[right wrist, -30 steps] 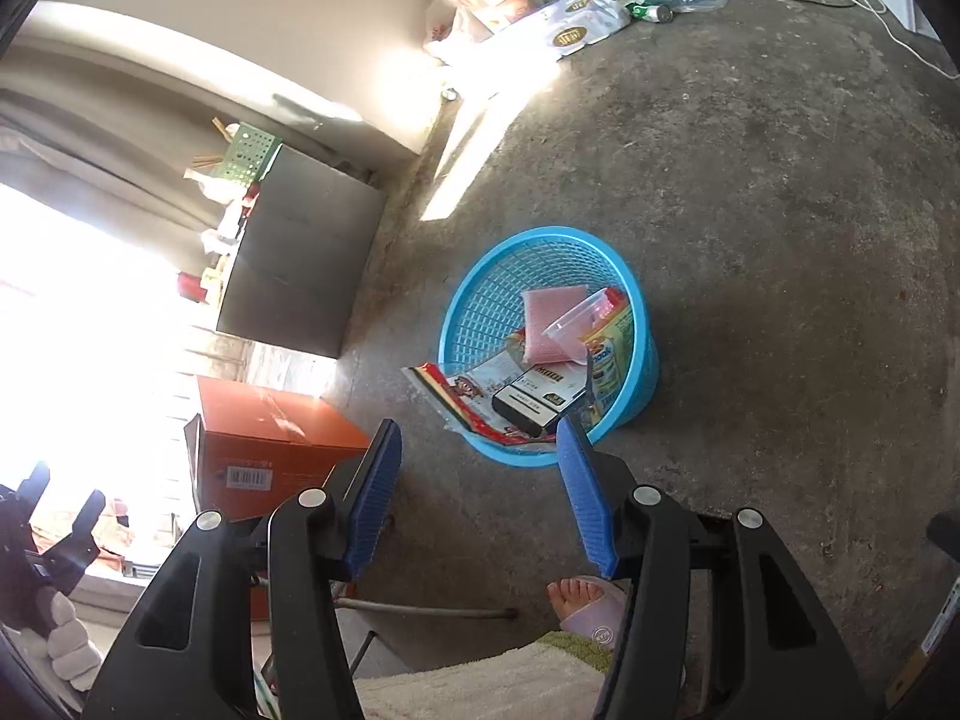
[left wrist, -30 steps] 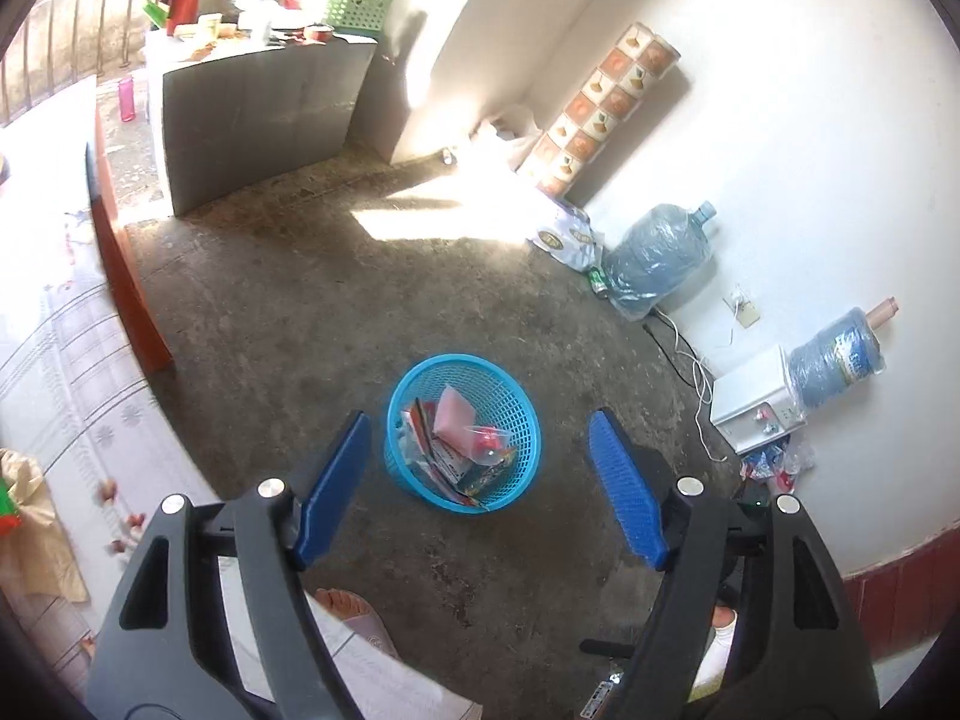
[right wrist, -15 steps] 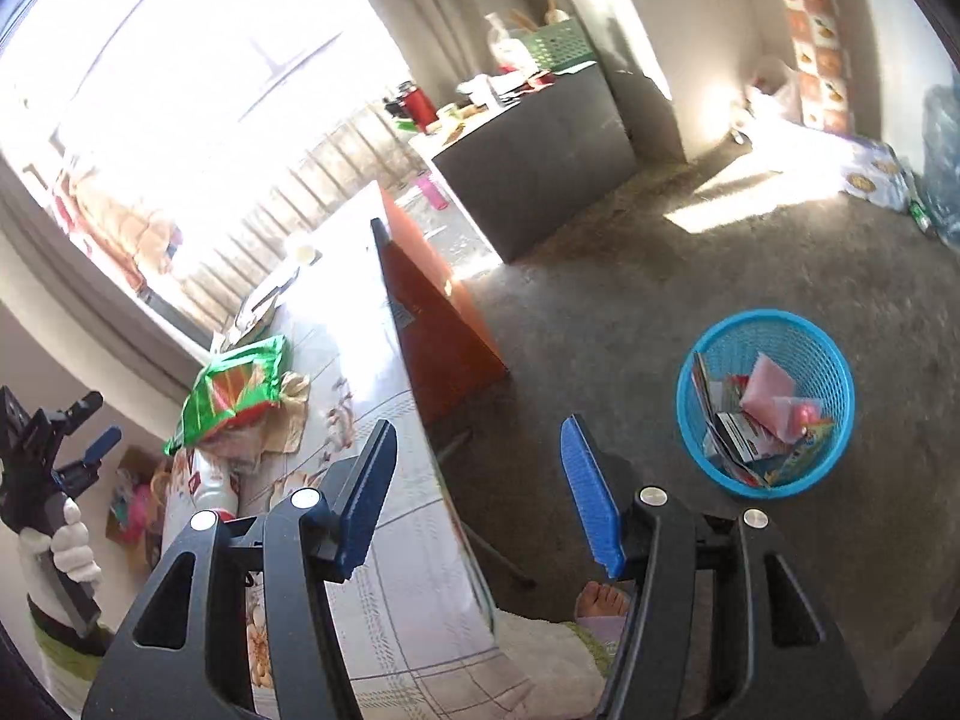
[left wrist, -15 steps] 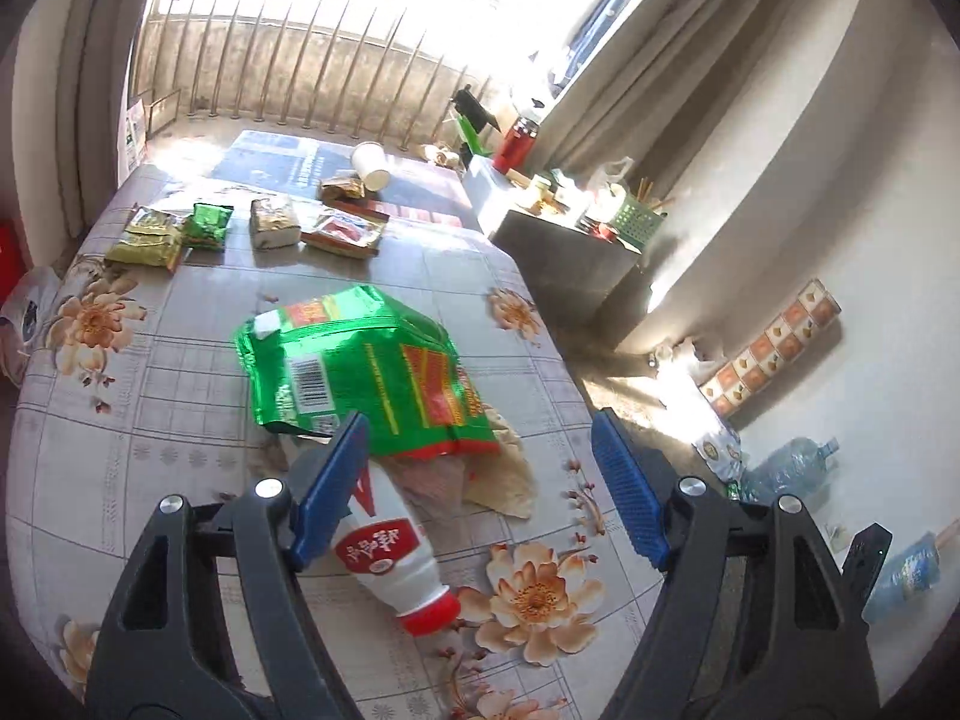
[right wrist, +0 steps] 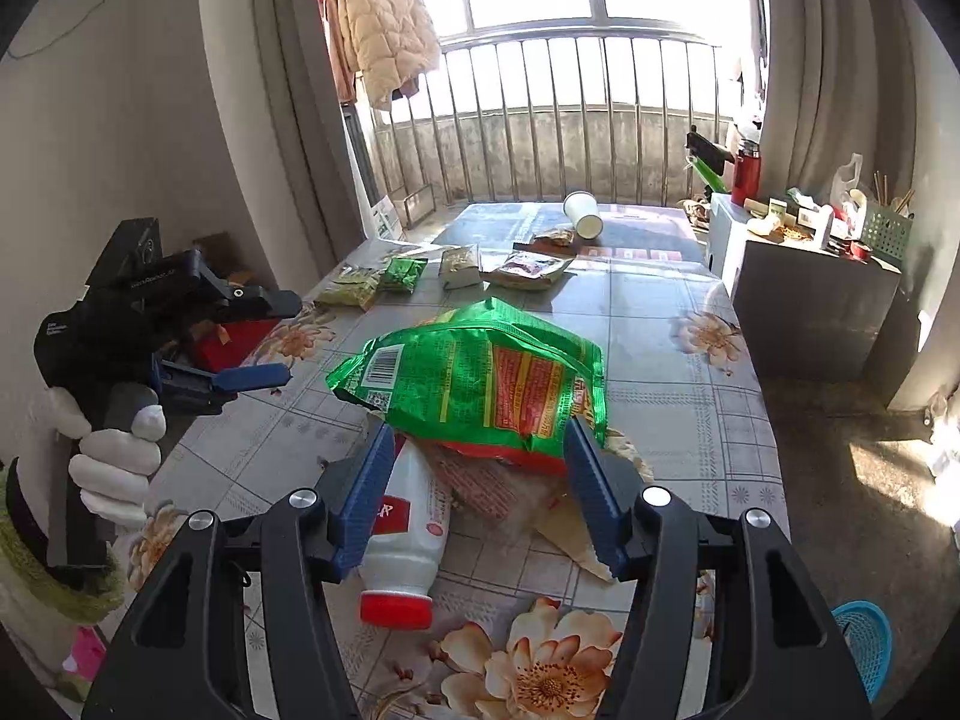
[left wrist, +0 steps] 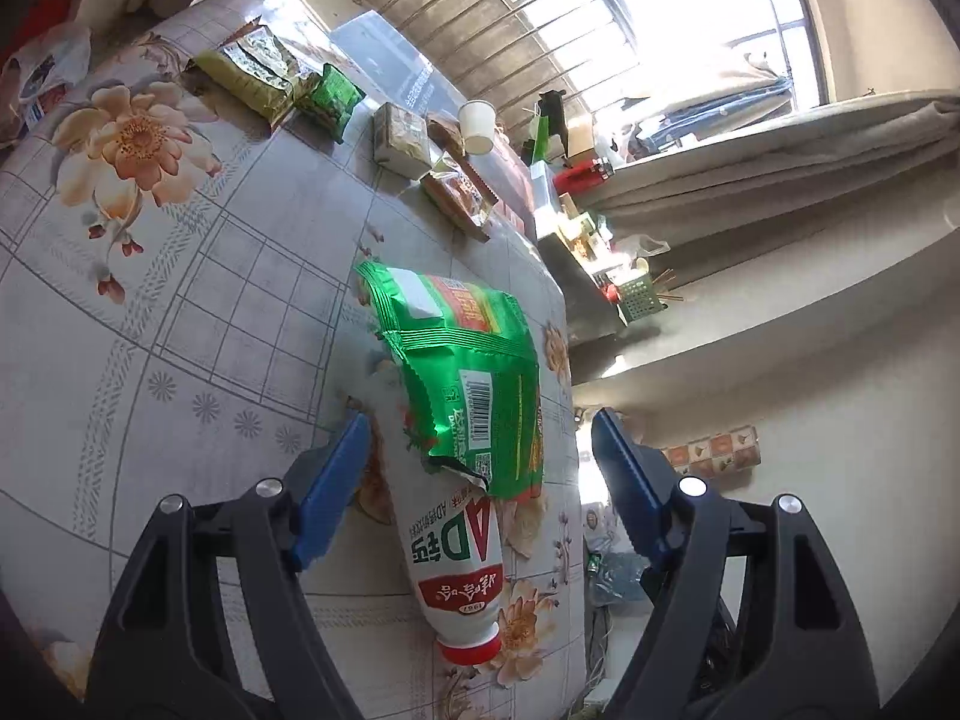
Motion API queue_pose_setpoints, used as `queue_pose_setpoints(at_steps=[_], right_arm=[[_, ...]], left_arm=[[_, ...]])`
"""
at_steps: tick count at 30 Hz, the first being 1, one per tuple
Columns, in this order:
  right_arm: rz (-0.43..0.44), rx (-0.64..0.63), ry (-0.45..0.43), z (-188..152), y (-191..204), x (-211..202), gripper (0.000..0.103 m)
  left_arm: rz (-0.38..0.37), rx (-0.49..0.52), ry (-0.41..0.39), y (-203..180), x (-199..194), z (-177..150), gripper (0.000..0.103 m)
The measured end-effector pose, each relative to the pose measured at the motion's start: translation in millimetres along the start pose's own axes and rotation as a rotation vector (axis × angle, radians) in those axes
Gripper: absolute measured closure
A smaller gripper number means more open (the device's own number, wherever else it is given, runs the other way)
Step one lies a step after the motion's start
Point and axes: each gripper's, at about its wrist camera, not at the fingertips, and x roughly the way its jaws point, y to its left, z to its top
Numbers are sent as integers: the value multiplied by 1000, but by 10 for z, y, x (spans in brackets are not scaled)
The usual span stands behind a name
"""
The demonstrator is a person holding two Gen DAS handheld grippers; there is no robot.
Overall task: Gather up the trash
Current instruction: 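Move both tools back to the bed toward the green bag and white bottle, then grasp the green chip bag with the right tool and lift it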
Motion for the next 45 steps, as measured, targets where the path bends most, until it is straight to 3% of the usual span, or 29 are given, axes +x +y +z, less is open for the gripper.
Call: queue_pose_setpoints(at_steps=[3, 8, 14, 23, 26, 28, 31, 37, 45], right_arm=[[9, -41, 30, 108, 168, 250, 35], [-12, -193, 62, 191, 499, 538, 24], [-56, -297, 89, 220, 725, 853, 21], [-130, -375, 81, 252, 965, 1061, 22], [-156, -358, 76, 293, 927, 1081, 36], [-193, -343, 75, 308, 883, 1104, 52], [-230, -311, 68, 335, 813, 1080, 68], [-325, -264, 11, 437, 624, 902, 95], [-445, -105, -124, 653, -27, 287, 99]], left_arm=[[-57, -95, 56, 186, 243, 87, 32], [-127, -162, 109, 279, 477, 138, 32], [-239, -184, 138, 188, 519, 146, 32], [-313, -145, 142, -24, 436, 183, 32], [-327, -125, 144, -111, 405, 204, 32], [-332, -113, 142, -168, 382, 225, 32], [-345, -93, 136, -263, 348, 242, 32], [-360, -54, 103, -380, 188, 244, 32], [-291, 50, 67, -447, -17, 120, 32]])
